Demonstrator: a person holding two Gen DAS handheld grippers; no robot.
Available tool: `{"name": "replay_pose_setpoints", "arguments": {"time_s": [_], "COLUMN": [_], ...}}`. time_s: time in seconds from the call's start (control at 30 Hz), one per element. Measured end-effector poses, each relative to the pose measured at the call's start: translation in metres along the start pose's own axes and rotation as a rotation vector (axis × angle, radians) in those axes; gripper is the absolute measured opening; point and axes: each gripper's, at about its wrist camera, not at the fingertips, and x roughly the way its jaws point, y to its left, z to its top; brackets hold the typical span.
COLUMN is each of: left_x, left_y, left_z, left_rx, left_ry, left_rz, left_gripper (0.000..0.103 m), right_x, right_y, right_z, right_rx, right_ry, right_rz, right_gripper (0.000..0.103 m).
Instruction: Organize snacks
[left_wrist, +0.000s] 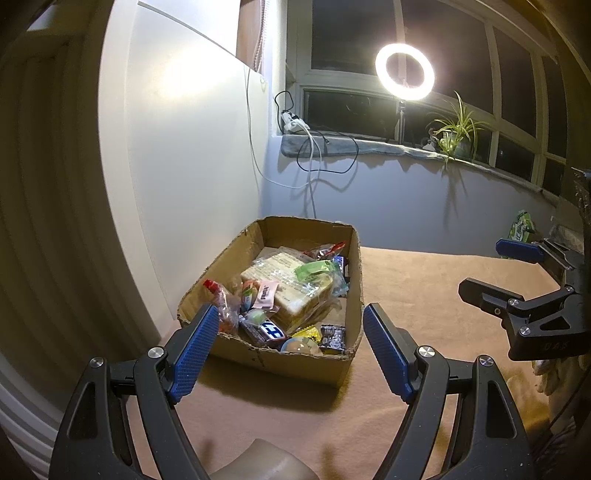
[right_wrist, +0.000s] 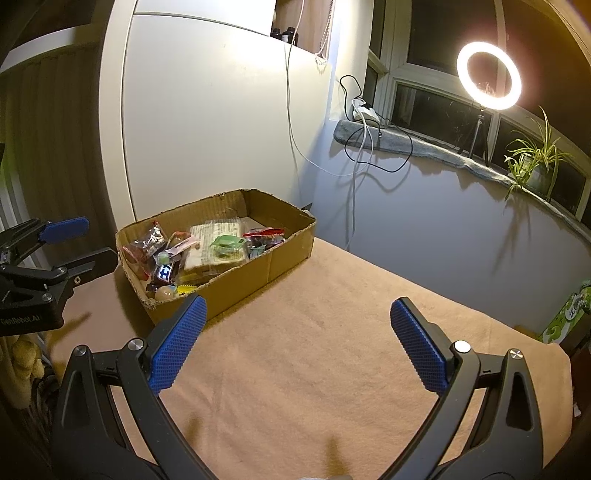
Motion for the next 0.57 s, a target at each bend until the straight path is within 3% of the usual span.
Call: {"name": "replay_pose_setpoints", "arguments": {"time_s": [0.57], "left_x": [-0.0009], "left_y": [-0.0019], "left_z": [0.0006], "left_rx": [0.007], "left_ry": [-0.005], "left_rz": [0.005], "left_gripper": [0.080], "right_x": [0.0012], "right_y": [0.0028], "right_z": [-0.0027], "right_rx": [-0.006], "right_ry": [0.006], "right_rz": [0.004], "right_gripper": [0.102]}}
